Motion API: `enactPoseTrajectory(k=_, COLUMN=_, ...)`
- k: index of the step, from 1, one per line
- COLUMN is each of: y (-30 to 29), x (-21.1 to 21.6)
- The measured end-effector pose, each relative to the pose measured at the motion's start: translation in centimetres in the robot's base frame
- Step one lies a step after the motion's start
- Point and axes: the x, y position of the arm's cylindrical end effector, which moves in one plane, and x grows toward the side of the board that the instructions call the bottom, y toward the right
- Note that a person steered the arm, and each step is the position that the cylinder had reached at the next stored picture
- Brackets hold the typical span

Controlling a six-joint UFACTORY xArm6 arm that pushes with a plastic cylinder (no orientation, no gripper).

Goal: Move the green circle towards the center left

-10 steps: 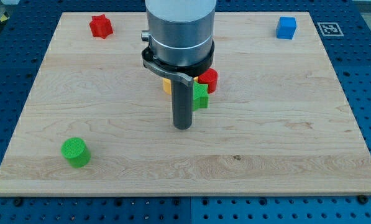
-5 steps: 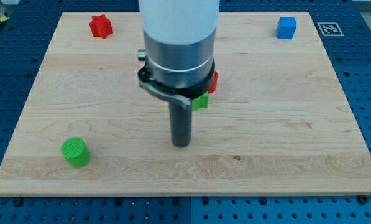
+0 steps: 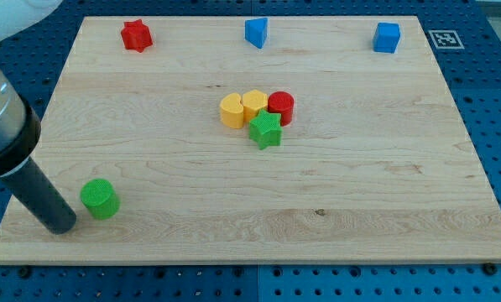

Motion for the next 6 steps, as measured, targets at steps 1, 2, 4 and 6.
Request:
enactPoseTrajectory(k=1, y=3.4, x=0.8)
enactPoseTrajectory(k=2, y=5.1, x=2.0)
enactPoseTrajectory(k=4, y=5.1, x=-1.9)
enactPoseTrajectory(k=6, y=5.1, x=-1.6)
